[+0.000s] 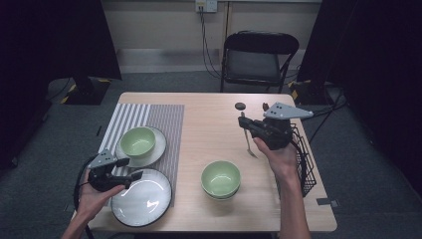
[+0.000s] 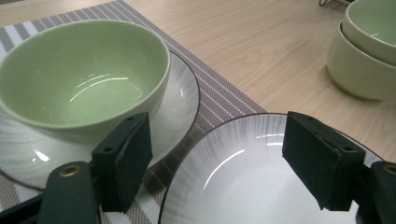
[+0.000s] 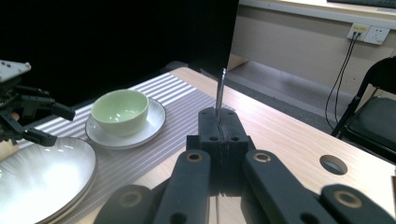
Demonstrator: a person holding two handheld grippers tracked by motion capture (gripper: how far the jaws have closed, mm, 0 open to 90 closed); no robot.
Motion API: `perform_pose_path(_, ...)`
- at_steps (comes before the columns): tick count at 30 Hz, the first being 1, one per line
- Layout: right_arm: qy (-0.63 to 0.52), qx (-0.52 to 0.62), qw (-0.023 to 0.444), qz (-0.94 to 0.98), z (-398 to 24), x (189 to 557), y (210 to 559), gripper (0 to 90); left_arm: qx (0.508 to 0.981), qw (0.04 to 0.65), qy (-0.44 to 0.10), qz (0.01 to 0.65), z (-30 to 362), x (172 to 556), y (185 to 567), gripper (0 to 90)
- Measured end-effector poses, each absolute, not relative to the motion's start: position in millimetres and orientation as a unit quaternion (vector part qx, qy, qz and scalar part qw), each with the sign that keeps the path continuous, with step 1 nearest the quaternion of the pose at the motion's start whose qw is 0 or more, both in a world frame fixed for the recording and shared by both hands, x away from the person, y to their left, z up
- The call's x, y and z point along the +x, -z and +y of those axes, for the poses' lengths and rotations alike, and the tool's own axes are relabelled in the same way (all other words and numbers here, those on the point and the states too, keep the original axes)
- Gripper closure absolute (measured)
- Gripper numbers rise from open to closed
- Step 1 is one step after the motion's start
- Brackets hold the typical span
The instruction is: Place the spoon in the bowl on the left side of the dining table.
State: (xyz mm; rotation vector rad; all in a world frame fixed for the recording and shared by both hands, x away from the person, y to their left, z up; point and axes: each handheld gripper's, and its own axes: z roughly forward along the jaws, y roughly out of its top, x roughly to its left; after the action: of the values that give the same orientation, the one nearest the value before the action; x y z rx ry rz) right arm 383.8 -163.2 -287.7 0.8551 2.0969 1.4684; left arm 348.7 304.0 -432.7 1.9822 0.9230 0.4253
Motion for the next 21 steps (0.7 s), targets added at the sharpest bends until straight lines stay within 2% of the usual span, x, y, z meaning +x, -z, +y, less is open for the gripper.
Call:
perform_pose_path(10, -0.538, 0.296, 0.198, 0.765, -137.3, 394.8, 293.5, 90.0, 0.796, 0.457, -0.18, 0.354, 284.5, 360.8, 422.5, 24.9)
perform_pose_path(21, -0.548, 0.274, 0.171, 0.772, -101.7, 404.7, 298.6, 90.0, 0.788, 0.49, -0.161, 0.336, 260.9, 372.1, 409.1, 26.3)
